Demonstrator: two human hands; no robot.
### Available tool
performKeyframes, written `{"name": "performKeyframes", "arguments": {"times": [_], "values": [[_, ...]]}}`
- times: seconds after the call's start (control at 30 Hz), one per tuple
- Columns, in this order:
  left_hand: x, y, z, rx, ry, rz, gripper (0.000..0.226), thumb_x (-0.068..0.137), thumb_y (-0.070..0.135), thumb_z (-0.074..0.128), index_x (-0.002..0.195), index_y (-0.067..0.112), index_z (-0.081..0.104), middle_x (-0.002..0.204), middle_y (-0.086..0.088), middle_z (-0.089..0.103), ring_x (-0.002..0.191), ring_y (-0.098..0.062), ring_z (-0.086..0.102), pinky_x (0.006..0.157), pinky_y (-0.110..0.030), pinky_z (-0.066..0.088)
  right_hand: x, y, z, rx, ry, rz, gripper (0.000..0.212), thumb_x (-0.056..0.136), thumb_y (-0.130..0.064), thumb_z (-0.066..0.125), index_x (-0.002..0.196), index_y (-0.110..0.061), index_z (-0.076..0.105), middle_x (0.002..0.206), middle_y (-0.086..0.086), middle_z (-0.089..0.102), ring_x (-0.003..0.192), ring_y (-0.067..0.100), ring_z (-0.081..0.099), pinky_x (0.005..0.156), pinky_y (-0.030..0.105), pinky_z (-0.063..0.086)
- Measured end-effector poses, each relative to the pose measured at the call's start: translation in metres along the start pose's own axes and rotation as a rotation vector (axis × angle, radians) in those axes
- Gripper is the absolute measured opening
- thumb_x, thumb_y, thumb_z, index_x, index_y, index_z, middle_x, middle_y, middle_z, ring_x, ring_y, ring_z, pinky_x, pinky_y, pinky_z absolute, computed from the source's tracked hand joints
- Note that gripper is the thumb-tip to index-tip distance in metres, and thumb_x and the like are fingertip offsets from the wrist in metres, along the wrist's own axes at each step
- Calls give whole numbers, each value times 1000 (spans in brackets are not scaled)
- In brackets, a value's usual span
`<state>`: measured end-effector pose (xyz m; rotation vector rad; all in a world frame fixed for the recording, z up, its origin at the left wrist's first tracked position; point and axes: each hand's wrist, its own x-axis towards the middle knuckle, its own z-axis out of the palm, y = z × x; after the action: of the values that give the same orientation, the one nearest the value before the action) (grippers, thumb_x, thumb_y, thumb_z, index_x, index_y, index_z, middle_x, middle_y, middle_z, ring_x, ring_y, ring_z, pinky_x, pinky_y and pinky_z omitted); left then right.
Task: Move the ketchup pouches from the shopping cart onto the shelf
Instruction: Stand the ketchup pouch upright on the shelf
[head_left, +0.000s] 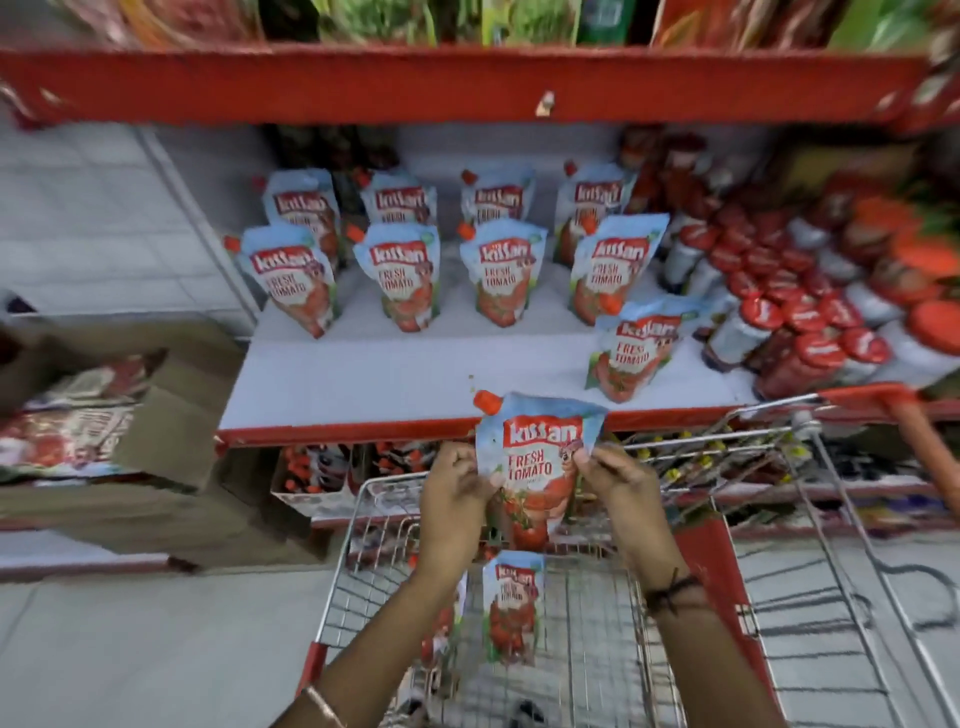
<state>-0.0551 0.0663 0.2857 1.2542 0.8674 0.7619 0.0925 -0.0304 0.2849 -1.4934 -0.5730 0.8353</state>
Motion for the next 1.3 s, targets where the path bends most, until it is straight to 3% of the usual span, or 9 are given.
{"name": "performKeyframes", "arguments": {"times": [0.2, 0.3, 0.53, 0.67, 0.87, 1.0, 1.1, 1.17, 1.3], "values": [[63, 49, 8, 198, 149, 232, 26, 83, 1, 57, 75, 21, 45, 97, -12, 65, 99, -21, 60, 70, -20, 48, 61, -61, 23, -52, 87, -220, 12, 87, -10, 58, 80, -7, 67, 92, 15, 63, 89, 22, 62, 82, 39, 55], [93, 55, 16, 218, 197, 272, 17, 84, -1, 56, 82, 11, 46, 87, -7, 62, 83, -5, 60, 56, -1, 43, 93, -58, 34, 64, 176, -190, 20, 90, -6, 54, 104, 5, 63, 104, 16, 62, 97, 27, 59, 88, 38, 54], [139, 32, 27, 294, 234, 235, 18, 83, -2, 56, 80, 10, 44, 80, -7, 59, 78, -17, 55, 53, -2, 38, 145, -34, 46, 143, 354, -56, 22, 89, -3, 53, 106, 8, 61, 112, 23, 61, 110, 37, 57, 99, 53, 47], [147, 15, 28, 299, 222, 191, 16, 83, -2, 56, 81, 10, 46, 83, -9, 62, 81, -20, 59, 67, -26, 47, 158, -16, 45, 60, 364, -67, 18, 89, -6, 54, 97, 6, 65, 95, 18, 64, 103, 43, 60, 95, 58, 48], [152, 7, 26, 281, 207, 187, 15, 83, -2, 56, 86, 11, 48, 89, -5, 63, 85, -17, 60, 63, -14, 47, 168, 5, 45, 64, 356, -30, 23, 88, -8, 56, 107, 4, 63, 105, 18, 64, 104, 36, 60, 99, 61, 45], [155, 6, 24, 288, 184, 177, 11, 85, 0, 56, 94, 5, 52, 94, -4, 62, 92, -17, 59, 59, 4, 43, 160, -3, 46, 88, 348, -14, 28, 89, -4, 53, 115, 7, 58, 108, 13, 61, 103, 28, 57, 101, 52, 46], [151, 3, 22, 263, 166, 151, 16, 85, -3, 54, 97, 7, 50, 102, -6, 62, 104, -21, 58, 80, -9, 48, 145, -6, 48, 14, 292, -69, 31, 90, 1, 49, 121, 1, 56, 116, 8, 59, 107, 21, 55, 94, 28, 52], [144, 2, 20, 246, 179, 127, 26, 85, -2, 54, 110, 3, 47, 117, -12, 59, 112, -18, 52, 96, -26, 44, 132, 0, 49, -5, 279, -74, 37, 90, -1, 50, 127, -2, 50, 129, 11, 56, 115, 22, 53, 100, 31, 49], [116, -11, 12, 247, 250, 209, 38, 87, 1, 53, 123, 6, 42, 130, -5, 51, 116, -5, 46, 105, -24, 38, 91, 23, 45, -35, 333, -112, 41, 91, -9, 52, 131, -3, 46, 122, 5, 54, 113, 17, 53, 89, 11, 47]]}}
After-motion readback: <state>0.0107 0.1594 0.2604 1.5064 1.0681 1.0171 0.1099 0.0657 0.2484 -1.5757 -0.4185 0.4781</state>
